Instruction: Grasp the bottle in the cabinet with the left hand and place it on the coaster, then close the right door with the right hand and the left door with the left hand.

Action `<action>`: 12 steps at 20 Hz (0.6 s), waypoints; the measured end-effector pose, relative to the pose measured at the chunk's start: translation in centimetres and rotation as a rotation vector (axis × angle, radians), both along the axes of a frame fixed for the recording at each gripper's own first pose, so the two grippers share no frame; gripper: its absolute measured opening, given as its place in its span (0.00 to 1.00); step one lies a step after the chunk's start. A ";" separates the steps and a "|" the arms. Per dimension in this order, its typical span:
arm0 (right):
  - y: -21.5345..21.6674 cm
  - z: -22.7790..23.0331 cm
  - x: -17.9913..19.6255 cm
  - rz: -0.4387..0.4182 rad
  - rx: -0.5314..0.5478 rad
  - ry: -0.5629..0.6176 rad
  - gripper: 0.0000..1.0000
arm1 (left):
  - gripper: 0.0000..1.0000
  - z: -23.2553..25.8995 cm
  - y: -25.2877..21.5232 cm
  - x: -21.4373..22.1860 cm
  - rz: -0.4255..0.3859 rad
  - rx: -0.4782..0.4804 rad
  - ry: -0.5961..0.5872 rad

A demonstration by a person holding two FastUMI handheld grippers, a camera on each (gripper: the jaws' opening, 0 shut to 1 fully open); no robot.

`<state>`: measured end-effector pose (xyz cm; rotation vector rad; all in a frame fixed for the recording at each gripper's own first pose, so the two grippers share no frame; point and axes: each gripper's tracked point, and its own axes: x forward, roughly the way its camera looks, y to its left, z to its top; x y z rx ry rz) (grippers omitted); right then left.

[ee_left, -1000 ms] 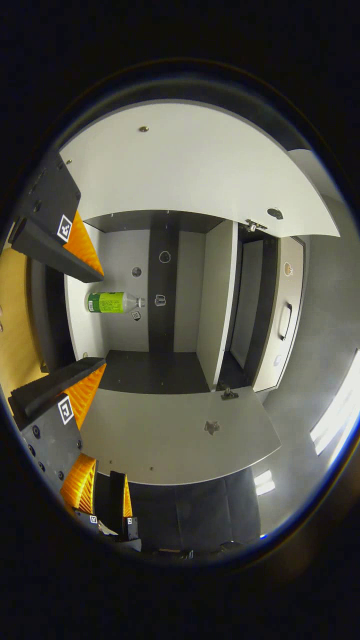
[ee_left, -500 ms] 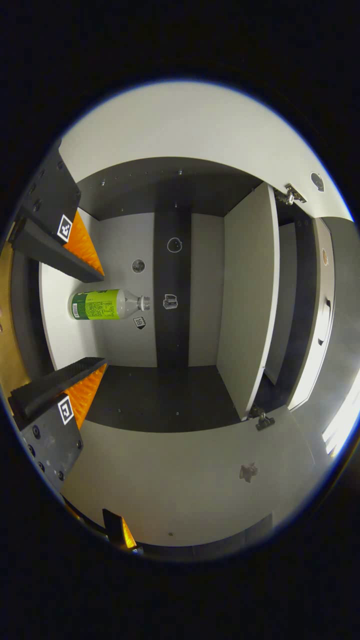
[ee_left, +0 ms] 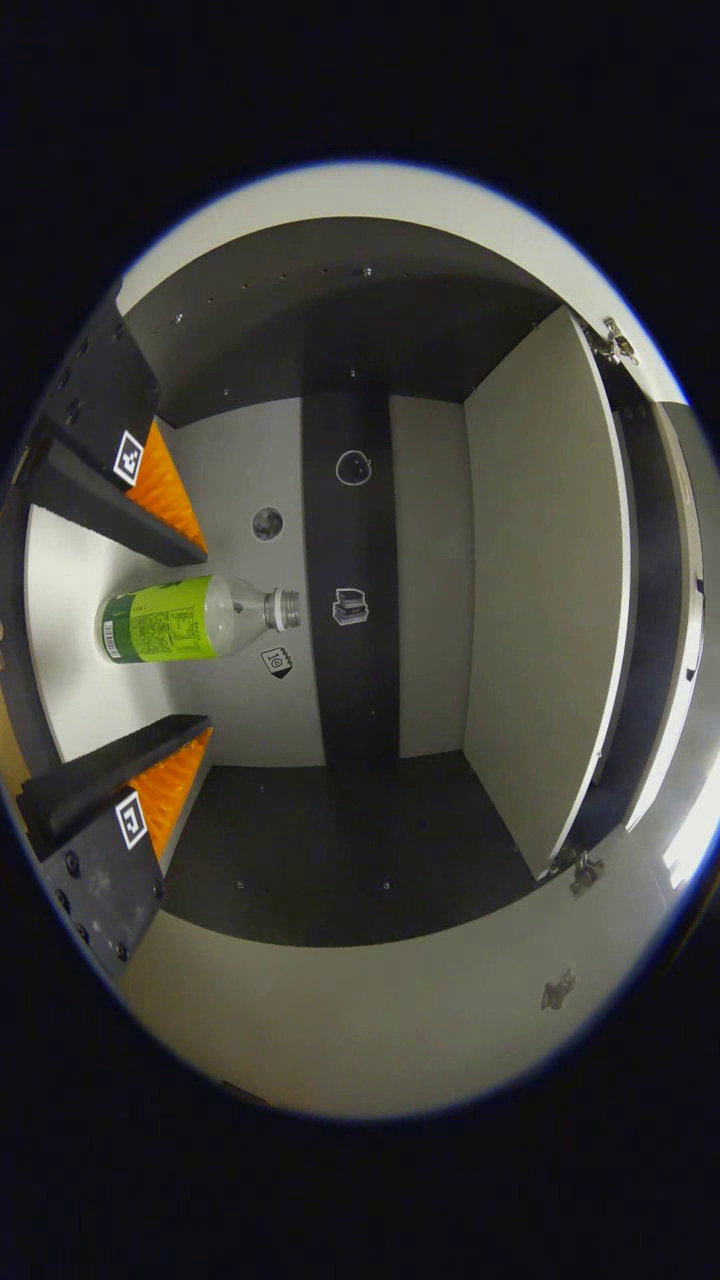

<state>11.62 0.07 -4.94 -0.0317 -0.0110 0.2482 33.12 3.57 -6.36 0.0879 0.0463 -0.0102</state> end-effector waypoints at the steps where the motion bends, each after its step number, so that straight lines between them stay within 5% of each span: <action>1: 0.2 0.1 0.2 0.005 0.001 -0.004 0.98 | 0.95 -0.1 0.1 0.6 0.001 0.004 0.000; 12: 1.5 0.1 1.4 0.085 0.027 -0.012 0.98 | 0.95 -1.8 1.9 5.4 0.053 -0.022 -0.008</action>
